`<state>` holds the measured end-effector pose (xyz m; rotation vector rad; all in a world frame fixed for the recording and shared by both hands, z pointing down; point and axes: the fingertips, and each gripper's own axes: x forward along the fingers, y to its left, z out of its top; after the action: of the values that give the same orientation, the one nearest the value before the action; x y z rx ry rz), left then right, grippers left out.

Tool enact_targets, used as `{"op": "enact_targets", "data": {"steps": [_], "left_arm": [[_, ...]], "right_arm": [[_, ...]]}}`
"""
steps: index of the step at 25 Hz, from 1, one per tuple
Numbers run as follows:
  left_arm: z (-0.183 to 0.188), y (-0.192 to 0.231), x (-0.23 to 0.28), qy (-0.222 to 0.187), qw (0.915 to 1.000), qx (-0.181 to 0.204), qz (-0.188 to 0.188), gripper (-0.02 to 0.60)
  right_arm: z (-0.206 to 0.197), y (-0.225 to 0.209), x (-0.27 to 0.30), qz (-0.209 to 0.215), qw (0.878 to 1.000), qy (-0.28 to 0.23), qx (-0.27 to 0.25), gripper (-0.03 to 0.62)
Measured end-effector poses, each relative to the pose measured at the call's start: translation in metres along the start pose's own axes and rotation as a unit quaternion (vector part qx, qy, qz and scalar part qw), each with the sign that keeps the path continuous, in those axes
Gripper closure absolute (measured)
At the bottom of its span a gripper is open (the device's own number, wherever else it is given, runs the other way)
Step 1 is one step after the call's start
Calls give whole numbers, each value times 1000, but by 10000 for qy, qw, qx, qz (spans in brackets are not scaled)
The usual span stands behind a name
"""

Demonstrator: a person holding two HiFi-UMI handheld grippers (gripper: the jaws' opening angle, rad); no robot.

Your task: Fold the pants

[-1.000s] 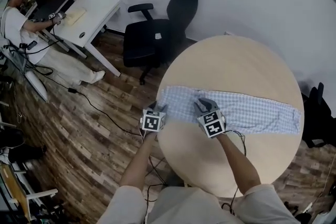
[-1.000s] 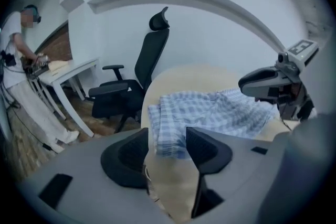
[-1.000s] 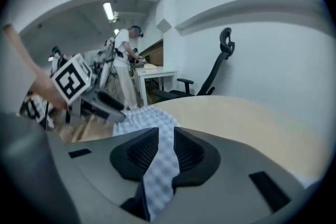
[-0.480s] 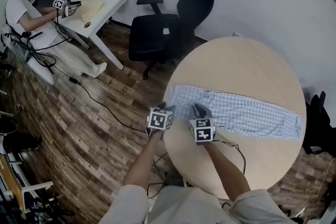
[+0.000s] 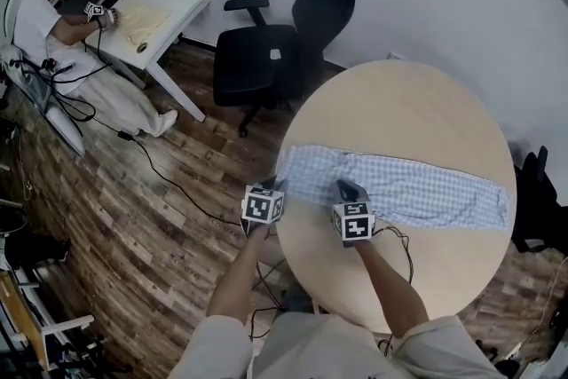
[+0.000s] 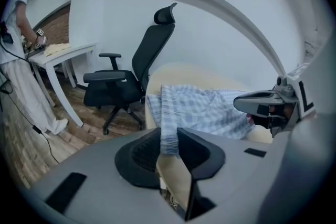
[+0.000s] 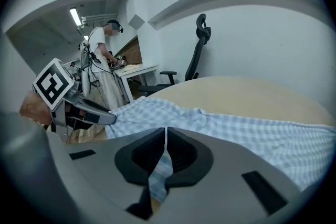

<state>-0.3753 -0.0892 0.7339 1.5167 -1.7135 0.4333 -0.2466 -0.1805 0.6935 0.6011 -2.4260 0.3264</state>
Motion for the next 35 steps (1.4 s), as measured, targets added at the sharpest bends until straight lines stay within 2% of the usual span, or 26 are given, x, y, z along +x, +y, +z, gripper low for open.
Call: {"op": "enact_targets", "data": {"steps": [6, 11, 17, 22, 25, 29, 32, 35], "left_arm": [[-13, 31, -26, -17, 9997, -113, 213, 471], [25, 7, -43, -593, 9976, 252, 247, 472], [83, -70, -61, -1318, 9875, 860, -38, 472], [114, -181, -50, -1508, 9720, 1716, -548, 472], [105, -254, -20, -1313, 9617, 2190, -997, 472], [53, -331, 37, -525, 9522, 2576, -1555, 449], [17, -362, 58, -62, 9481, 2600, -1830, 406], [22, -359, 55, -250, 9537, 2488, -1669, 390]], "right_arm": [[-7, 5, -11, -13, 9997, 121, -199, 557], [-17, -13, -23, -142, 9998, 138, -82, 557], [-25, -35, -47, -288, 9996, 18, 62, 557], [-36, -75, -91, -598, 9978, -142, 245, 557], [-57, -112, -120, -891, 9949, -164, 443, 557], [-91, -162, -159, -1281, 9891, -73, 717, 557], [-110, -188, -180, -1448, 9856, -9, 877, 557], [-116, -197, -187, -1455, 9848, 3, 945, 556]]}}
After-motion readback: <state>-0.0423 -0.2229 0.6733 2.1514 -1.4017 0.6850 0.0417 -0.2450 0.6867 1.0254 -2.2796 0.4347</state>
